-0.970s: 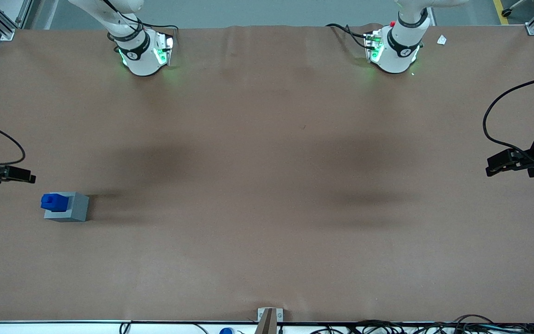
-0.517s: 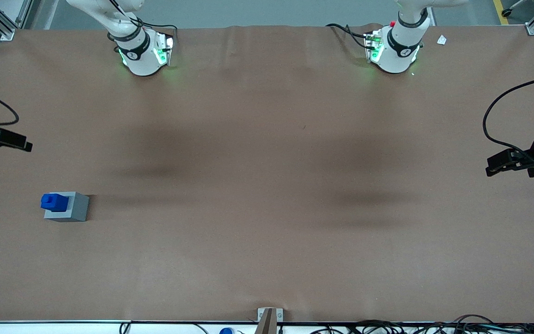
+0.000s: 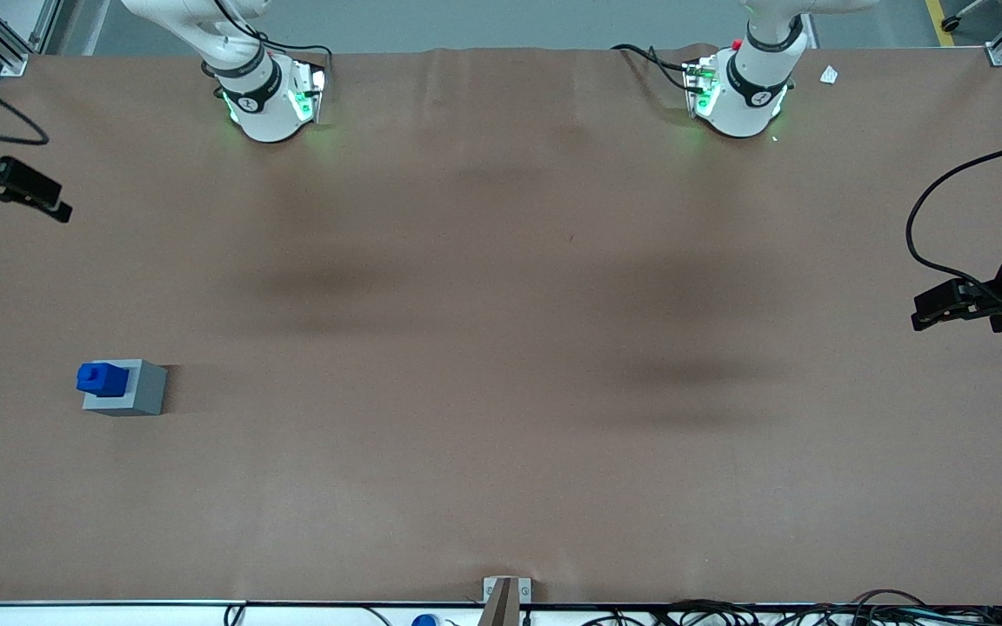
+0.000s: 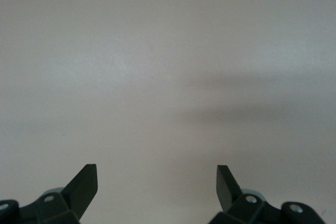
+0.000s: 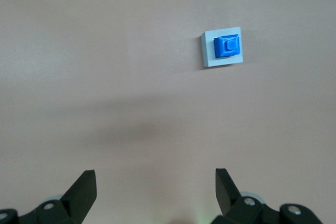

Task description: Insert blue part into gray base with right arm

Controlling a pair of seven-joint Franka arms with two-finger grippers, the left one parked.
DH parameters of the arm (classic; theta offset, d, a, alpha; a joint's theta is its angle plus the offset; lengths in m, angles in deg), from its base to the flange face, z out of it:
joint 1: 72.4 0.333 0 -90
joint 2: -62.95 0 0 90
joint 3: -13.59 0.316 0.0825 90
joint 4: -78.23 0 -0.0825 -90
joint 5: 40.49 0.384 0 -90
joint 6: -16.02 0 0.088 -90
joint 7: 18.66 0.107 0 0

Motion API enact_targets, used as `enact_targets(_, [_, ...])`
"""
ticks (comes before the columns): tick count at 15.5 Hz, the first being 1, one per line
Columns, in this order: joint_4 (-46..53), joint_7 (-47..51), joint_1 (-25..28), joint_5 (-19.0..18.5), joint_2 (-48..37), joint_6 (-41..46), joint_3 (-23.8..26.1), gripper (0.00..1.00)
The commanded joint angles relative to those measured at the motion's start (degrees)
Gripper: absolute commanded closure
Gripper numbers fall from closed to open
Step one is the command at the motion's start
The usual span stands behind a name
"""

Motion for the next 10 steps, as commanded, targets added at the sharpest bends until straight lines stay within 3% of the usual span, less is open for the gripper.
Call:
enact_targets(1, [-8.24, 2.34, 1.48, -0.74, -5.84, -2.35, -0.02, 0.00])
enact_targets(10, [-4.21, 1.72, 1.92, -0.56, -5.14, 0.20, -0.11, 0.00])
